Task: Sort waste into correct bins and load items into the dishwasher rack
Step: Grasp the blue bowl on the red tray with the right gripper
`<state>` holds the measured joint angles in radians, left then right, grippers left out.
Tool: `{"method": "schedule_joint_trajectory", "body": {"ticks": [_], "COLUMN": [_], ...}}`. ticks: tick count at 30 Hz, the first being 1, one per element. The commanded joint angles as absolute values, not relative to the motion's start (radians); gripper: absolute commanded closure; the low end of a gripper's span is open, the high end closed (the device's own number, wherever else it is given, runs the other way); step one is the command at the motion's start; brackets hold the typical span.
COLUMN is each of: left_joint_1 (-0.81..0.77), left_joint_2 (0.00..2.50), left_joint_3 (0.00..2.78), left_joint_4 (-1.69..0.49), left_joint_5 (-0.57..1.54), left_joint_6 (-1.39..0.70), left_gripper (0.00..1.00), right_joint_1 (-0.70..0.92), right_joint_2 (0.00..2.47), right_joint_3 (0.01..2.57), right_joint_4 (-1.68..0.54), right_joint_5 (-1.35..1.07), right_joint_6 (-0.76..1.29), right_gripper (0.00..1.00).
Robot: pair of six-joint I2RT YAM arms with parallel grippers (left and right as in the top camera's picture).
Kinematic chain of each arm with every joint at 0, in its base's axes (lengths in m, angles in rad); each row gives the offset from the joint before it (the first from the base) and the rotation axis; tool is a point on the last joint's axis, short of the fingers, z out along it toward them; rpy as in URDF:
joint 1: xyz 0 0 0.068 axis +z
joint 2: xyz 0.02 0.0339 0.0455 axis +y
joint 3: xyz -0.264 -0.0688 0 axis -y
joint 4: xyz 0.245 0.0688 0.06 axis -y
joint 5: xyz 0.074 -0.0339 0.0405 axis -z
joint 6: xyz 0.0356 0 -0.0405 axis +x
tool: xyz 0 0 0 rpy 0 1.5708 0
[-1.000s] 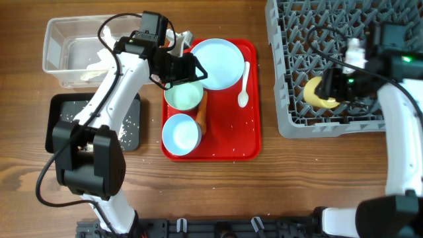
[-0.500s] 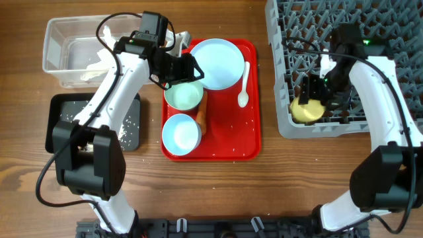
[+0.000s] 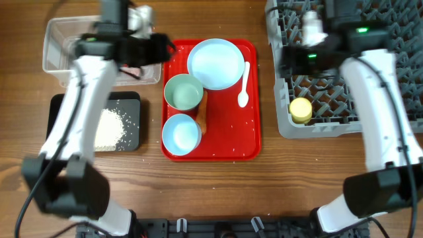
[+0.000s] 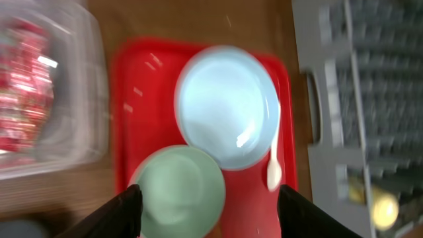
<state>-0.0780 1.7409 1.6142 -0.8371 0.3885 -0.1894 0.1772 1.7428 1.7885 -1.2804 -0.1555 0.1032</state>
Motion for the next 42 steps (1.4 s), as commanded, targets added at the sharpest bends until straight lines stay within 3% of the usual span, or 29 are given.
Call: {"method": "schedule_joint_trajectory", "body": {"ticks": [1,10,17,25,28,33,36,42], "left_joint_1": [0.051,0.210,0.234,0.234,0.234,0.234,0.234,0.234], "left_joint_2": [1.676,1.676,1.676,1.676,1.676,1.676,1.676,1.676], "left_joint_3": [1.639,1.638,1.638,1.638,1.638,1.638,1.638,1.638], "left_joint_4": [-0.849,-0.920,-0.952,-0.955,-0.955,-0.956,-0.956,-0.956], "left_joint_5": [0.361,0.343,0.342,0.338,0.338,0.339,0.339,0.339], "left_joint_6": [-0.272,-0.270,-0.268,-0.266,-0.266,-0.266,-0.266,-0.266], "left_gripper": [0.35,0.32,0.32,0.32,0.31,0.28,0.25,0.07], "right_joint_1": [0.371,0.705,0.775,0.775,0.775,0.775,0.775,0.735], "right_joint_2": [1.765,1.953,2.106,2.117,2.117,2.117,2.111,2.000], "right_joint_3": [1.771,1.771,1.771,1.771,1.771,1.771,1.774,1.850], "right_joint_4": [-1.241,-1.143,-1.172,-1.144,-1.137,-1.138,-1.143,-1.240], "right_joint_5": [-0.211,-0.082,-0.023,-0.023,-0.022,-0.018,-0.015,0.128], "right_joint_6": [0.154,0.239,0.236,0.240,0.239,0.239,0.238,0.236], "right_gripper": [0.09,0.18,0.23,0.64,0.72,0.96,0.96,0.96]}}
